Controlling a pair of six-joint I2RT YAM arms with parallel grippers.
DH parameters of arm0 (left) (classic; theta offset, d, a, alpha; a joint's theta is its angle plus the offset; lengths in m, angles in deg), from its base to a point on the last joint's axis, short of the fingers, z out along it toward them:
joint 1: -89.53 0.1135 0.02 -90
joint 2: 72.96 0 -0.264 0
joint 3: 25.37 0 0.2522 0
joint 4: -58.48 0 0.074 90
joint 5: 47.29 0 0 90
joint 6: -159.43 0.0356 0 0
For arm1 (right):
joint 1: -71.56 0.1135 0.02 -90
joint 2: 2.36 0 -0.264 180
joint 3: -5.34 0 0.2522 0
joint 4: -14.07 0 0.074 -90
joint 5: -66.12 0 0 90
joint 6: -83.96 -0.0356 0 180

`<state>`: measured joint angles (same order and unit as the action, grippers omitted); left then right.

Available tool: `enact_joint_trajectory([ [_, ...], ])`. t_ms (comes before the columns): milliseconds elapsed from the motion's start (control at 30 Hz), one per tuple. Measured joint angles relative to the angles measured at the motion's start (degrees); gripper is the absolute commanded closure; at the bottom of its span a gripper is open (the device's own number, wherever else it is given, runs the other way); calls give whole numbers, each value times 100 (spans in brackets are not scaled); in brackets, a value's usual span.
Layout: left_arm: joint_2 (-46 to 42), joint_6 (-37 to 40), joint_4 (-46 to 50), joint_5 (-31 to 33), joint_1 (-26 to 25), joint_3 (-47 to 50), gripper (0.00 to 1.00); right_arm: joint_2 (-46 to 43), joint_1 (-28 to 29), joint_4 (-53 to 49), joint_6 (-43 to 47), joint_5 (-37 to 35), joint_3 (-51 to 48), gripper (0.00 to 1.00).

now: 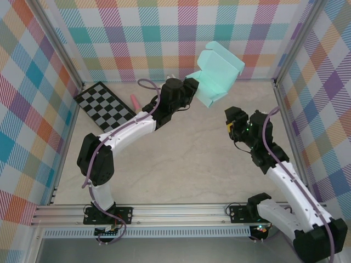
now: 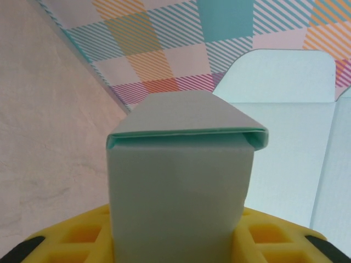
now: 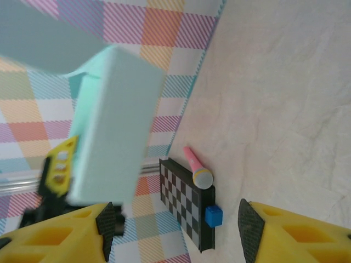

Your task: Fold the paper box

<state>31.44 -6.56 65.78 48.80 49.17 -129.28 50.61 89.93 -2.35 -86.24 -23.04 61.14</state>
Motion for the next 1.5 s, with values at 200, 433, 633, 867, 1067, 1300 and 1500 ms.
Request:
enact_joint_trajectory([
  [200,2,-654,-4,-66,0,0,65,1139,-131,2323,-616,466,-691,27],
  [433,2,-901,7,-46,4,0,65,1346,-142,4057,-1182,595,-529,26],
  [633,0,-1043,9,-63,4,0,65,1746,-138,4444,-1652,719,-264,33],
  [867,-37,-1064,9,-55,4,0,65,1908,-107,4485,-1799,787,-107,37],
  [1067,-116,-1134,2,-50,4,0,65,1609,-103,4336,-1801,745,-118,38],
  [1300,-151,-1189,-76,-63,4,0,65,1327,-103,4138,-1794,719,-186,44],
  [1500,-151,-1189,-79,-66,4,0,65,1325,-103,4076,-1790,763,-166,49],
])
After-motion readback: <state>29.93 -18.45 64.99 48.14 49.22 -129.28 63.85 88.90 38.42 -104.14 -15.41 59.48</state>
